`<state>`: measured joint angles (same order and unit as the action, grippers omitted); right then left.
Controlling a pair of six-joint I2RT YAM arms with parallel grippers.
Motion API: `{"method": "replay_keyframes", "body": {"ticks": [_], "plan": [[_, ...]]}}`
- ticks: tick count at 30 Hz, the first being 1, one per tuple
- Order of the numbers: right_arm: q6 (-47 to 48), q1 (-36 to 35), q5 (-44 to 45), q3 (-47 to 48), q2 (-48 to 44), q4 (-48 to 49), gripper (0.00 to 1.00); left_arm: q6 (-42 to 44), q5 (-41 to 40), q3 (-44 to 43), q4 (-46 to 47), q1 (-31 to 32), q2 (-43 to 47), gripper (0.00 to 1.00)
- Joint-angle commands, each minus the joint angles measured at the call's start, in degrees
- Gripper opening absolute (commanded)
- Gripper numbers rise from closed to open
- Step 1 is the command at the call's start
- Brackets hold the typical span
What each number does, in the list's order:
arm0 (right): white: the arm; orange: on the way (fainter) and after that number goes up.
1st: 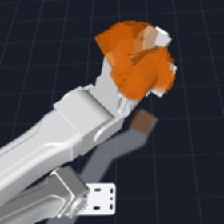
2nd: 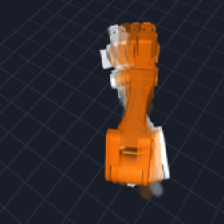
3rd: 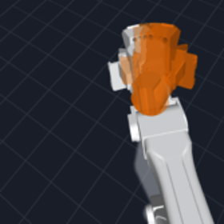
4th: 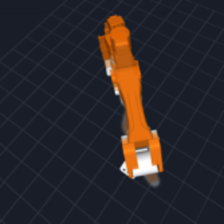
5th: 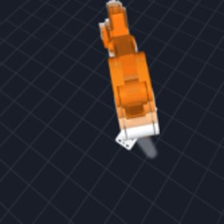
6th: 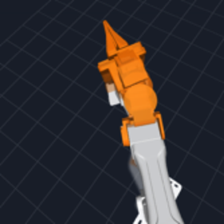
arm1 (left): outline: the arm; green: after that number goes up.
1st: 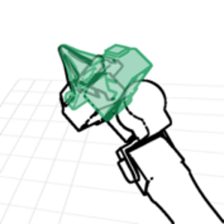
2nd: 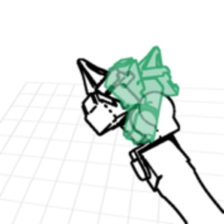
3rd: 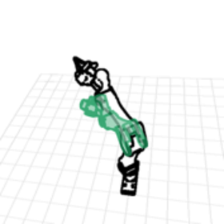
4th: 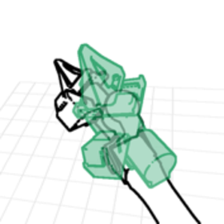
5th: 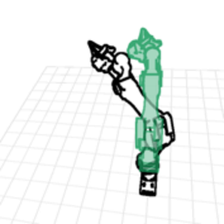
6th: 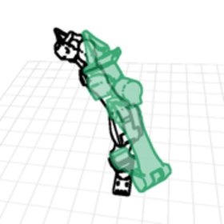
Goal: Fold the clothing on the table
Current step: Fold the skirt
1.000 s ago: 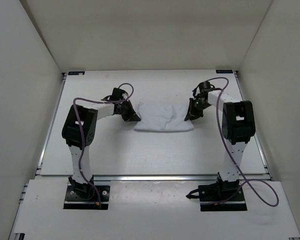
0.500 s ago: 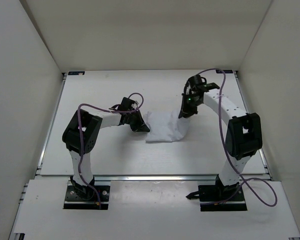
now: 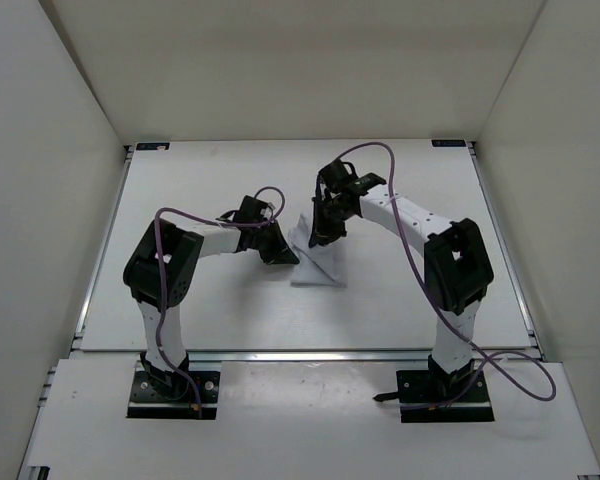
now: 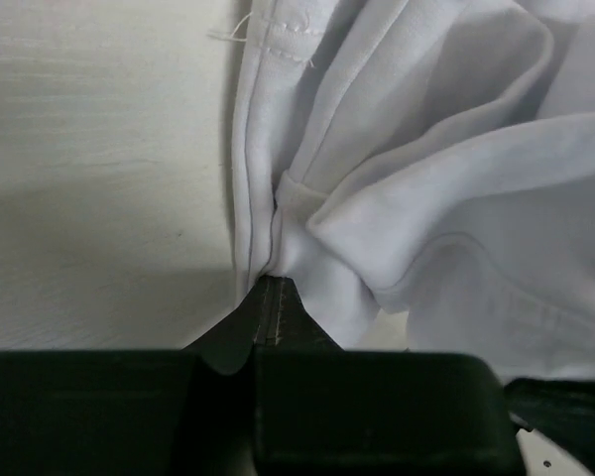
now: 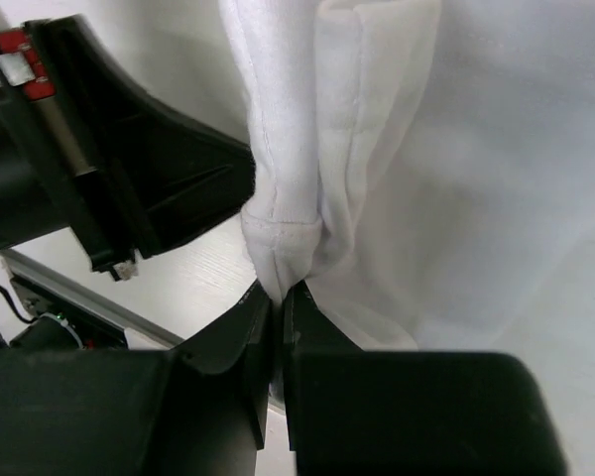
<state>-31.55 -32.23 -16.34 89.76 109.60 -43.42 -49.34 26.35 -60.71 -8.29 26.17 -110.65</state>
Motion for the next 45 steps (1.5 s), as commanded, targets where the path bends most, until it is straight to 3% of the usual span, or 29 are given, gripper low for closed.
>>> {"method": "replay_keyframes", "body": {"ticks": [1, 4, 9, 13, 19, 26, 31, 42, 45], "plan": [[-0.1, 2.2, 2.5, 2.7, -1.4, -1.0, 0.01, 1.2, -2.6, 2.9, -3.9, -0.4, 1.9, 0.0], [0.1, 9.2, 3.3, -3.5, -8.2, 0.1, 0.0, 0.8, -1.8, 3.2, -3.8, -0.9, 4.4, 0.0], [-0.4, 22.7, -6.6, -25.4, -17.5, 13.5, 0.0, 1.4, -1.2, 1.9, -5.4, -1.0, 8.9, 0.0], [-0.2, 26.6, -8.1, -31.3, -17.5, 16.3, 0.0, 0.5, -2.3, 0.2, -6.2, 0.2, 13.8, 0.0], [-1.1, 26.3, -3.5, -31.8, -14.0, 14.2, 0.0, -3.4, -0.5, -5.3, -2.1, 5.6, 13.0, 0.0], [0.0, 29.2, -3.6, -33.0, -13.8, 14.0, 0.0, -3.7, -1.6, -17.8, -3.7, 11.7, -0.9, 0.0], [1.7, 31.4, -4.2, -33.6, -14.4, 13.8, 0.0, -0.2, -2.2, -25.2, -8.9, 10.7, -10.9, 0.0], [6.5, 27.9, -4.1, -25.3, -15.2, 6.8, 0.01, -0.7, -7.3, -26.6, -10.3, 10.2, -19.3, 0.0], [7.1, 27.2, -4.9, -22.9, -15.2, 4.7, 0.0, -0.8, -9.4, -19.7, -8.0, 10.2, -16.0, 0.0]]}}
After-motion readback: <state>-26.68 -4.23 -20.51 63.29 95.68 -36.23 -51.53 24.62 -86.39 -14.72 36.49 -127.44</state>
